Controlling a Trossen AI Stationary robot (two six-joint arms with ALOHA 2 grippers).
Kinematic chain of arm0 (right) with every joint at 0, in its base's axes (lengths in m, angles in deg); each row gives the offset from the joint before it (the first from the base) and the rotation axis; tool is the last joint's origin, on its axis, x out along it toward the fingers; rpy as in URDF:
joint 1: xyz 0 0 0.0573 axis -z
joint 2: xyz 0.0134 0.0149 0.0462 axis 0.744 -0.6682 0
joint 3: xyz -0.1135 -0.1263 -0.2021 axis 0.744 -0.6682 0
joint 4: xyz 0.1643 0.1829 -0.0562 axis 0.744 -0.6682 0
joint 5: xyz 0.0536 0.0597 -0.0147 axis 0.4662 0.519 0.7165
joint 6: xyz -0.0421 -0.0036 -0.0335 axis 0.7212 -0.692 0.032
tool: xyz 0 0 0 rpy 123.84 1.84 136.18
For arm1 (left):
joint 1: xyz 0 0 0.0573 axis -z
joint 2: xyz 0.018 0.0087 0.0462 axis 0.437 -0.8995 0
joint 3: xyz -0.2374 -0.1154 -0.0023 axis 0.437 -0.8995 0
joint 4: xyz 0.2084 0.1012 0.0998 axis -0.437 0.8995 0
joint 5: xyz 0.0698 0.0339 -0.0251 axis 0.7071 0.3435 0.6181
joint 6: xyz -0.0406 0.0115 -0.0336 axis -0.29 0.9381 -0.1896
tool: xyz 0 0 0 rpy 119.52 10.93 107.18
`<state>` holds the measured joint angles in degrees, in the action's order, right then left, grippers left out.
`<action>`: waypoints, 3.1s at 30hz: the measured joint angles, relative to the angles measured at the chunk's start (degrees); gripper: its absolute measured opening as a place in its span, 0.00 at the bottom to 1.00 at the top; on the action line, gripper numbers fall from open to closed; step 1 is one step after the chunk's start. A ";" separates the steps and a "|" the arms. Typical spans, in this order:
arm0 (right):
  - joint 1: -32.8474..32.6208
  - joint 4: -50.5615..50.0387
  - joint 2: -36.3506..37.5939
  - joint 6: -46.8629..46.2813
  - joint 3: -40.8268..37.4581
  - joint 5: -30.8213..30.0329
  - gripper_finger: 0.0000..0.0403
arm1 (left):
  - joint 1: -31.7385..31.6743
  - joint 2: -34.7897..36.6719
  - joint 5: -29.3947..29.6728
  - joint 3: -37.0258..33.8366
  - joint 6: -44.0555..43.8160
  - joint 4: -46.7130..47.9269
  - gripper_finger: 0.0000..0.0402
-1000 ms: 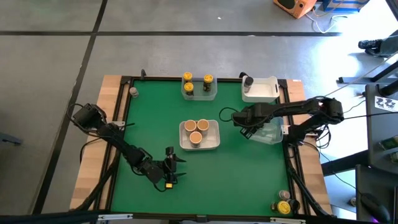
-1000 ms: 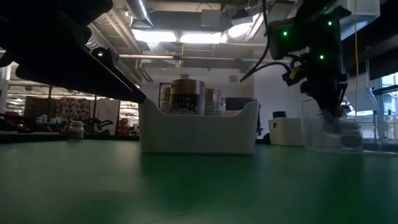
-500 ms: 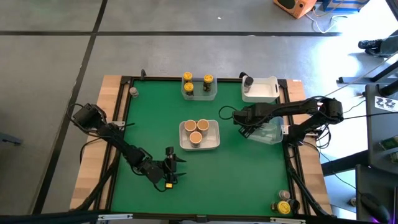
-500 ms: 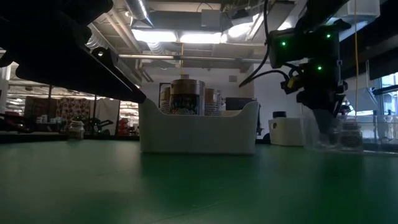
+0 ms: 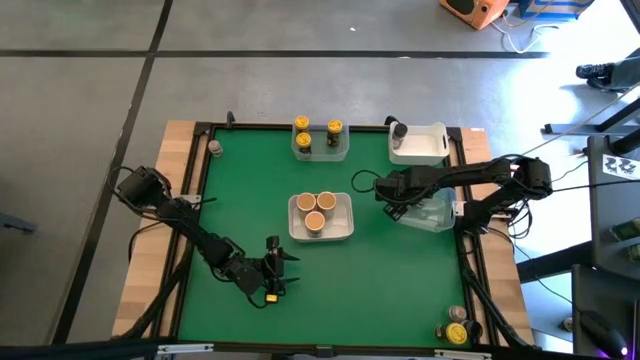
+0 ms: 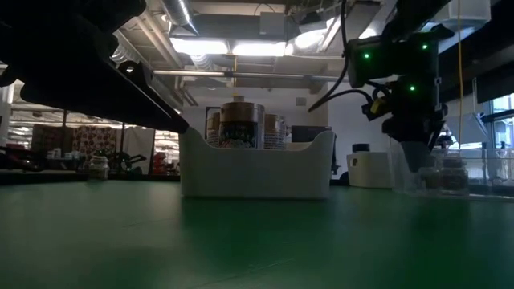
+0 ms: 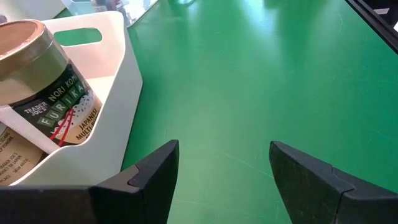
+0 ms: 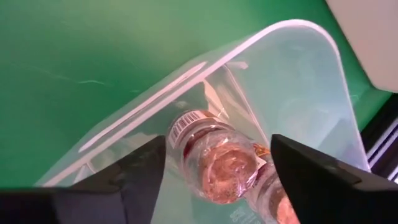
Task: Sort spices by type
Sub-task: Put the yellow seasoning bottle into the top transparent bin
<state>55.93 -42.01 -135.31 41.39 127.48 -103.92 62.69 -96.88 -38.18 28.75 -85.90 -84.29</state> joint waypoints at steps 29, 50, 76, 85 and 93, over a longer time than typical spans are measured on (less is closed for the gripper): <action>-33.21 -21.03 3.54 -25.98 27.32 5.18 0.98 | 0.00 0.00 0.01 0.00 0.42 0.28 0.58; -63.54 -7.55 0.08 -71.31 27.32 16.95 0.97 | -0.07 0.00 0.02 0.00 -0.20 -0.26 0.58; -68.77 -4.92 -15.01 -55.86 27.30 29.92 0.97 | -0.74 0.00 0.02 0.00 -1.05 -0.17 0.58; -70.74 -4.74 -16.17 -54.25 27.28 30.68 0.97 | -0.72 0.00 0.02 0.00 -0.99 -0.07 0.58; -74.09 -4.88 -16.17 -54.27 27.28 29.60 0.97 | -0.72 0.00 0.02 0.00 -0.85 -0.04 0.58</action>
<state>-18.16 -46.88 -151.49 -12.89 154.75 -74.32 61.97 -96.88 -38.16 28.75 -86.75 -84.34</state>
